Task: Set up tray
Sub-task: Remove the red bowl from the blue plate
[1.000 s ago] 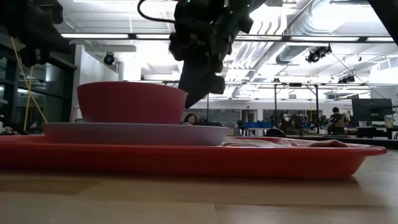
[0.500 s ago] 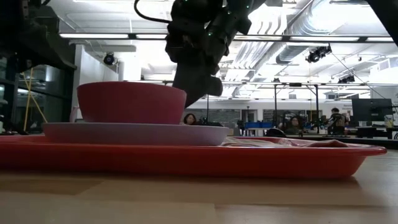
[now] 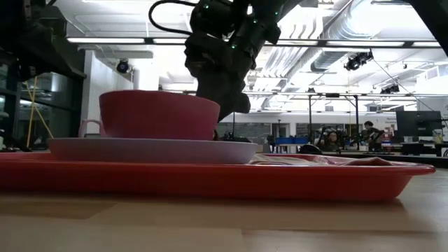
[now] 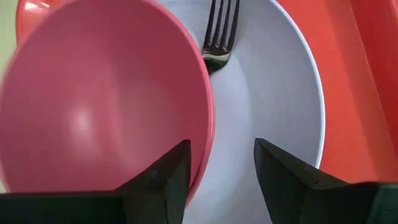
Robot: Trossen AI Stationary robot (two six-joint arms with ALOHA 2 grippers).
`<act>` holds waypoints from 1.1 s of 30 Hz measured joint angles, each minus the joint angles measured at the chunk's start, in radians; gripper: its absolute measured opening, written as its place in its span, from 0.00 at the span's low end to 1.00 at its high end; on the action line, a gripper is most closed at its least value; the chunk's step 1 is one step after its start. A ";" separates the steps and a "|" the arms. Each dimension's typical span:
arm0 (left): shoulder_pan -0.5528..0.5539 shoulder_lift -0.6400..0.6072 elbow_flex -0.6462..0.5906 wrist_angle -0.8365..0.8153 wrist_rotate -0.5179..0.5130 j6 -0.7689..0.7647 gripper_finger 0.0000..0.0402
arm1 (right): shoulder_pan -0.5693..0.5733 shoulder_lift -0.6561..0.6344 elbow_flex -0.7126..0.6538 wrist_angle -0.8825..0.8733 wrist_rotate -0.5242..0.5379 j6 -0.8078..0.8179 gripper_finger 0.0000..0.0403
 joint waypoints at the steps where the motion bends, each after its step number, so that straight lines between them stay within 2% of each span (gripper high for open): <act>1: 0.000 0.000 0.000 0.000 0.000 0.000 0.05 | 0.002 0.000 0.000 0.000 -0.002 0.000 0.37; 18: 0.000 0.000 0.000 0.004 -0.003 0.000 0.05 | 0.013 0.000 0.000 0.097 -0.051 0.000 0.02; 33: 0.000 0.000 0.000 0.003 -0.004 0.000 0.05 | 0.013 0.000 0.000 0.101 -0.040 -0.001 0.00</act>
